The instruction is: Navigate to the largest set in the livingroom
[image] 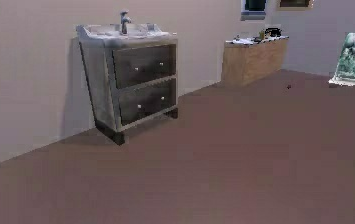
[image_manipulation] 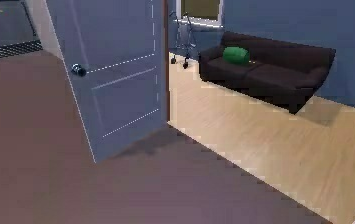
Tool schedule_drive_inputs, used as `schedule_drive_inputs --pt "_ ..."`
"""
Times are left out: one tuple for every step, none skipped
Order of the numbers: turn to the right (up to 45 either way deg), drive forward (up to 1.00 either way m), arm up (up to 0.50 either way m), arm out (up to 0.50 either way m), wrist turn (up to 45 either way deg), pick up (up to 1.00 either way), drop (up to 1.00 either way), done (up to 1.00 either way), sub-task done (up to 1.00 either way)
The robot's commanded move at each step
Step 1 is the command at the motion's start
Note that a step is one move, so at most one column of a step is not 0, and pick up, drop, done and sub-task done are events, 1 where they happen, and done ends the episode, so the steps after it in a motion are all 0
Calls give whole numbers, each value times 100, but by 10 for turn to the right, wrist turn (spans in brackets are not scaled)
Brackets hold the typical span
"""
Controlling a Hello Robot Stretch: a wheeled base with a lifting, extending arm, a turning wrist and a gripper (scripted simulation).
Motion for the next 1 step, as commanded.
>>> schedule_drive_inputs --pt "-450 0 0 0 0 0 0 0 0"
